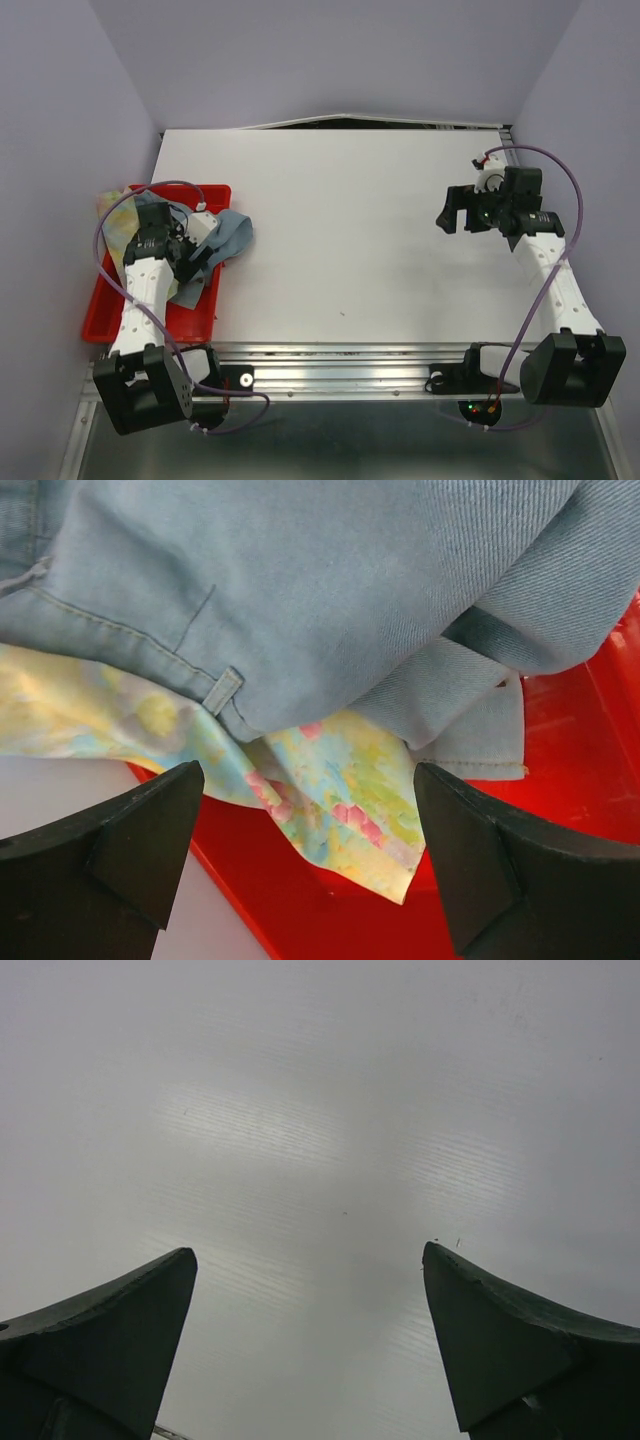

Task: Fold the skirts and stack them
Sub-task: Grab the skirt from the pile, then move the skirt to the center of the board, then flatten the skirt out

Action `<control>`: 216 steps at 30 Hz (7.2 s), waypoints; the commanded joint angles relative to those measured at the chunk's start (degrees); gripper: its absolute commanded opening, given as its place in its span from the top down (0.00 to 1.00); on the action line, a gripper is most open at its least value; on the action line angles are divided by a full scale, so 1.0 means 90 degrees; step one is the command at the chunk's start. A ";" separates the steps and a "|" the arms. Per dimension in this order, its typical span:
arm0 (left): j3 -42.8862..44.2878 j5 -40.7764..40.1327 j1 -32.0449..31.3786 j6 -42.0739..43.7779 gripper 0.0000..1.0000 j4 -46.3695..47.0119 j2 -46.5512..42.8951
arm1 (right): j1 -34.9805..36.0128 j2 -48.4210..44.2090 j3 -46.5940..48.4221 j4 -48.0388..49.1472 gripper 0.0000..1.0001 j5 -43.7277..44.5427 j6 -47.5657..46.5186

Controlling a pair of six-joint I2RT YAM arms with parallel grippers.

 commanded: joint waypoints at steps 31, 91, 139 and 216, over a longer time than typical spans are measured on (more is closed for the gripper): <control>0.0281 0.1025 0.0020 0.0554 0.12 0.0067 0.0851 | 0.0003 0.0322 0.0366 -0.0012 0.00 -0.0112 -0.0185; 0.6693 -0.1248 -0.4874 -0.2844 1.00 0.2615 0.3993 | -0.0827 0.1922 0.2748 -0.0734 0.00 -0.0493 0.0586; 0.2346 0.3809 -0.6130 -0.0680 0.19 0.1180 0.1569 | -0.1237 0.0410 0.1841 -0.2832 0.06 -0.1577 -0.5077; 0.4588 0.3916 -0.3290 -0.6868 1.00 0.3123 0.5922 | 0.1710 0.0312 -0.0717 0.1189 0.31 -0.1333 -0.6288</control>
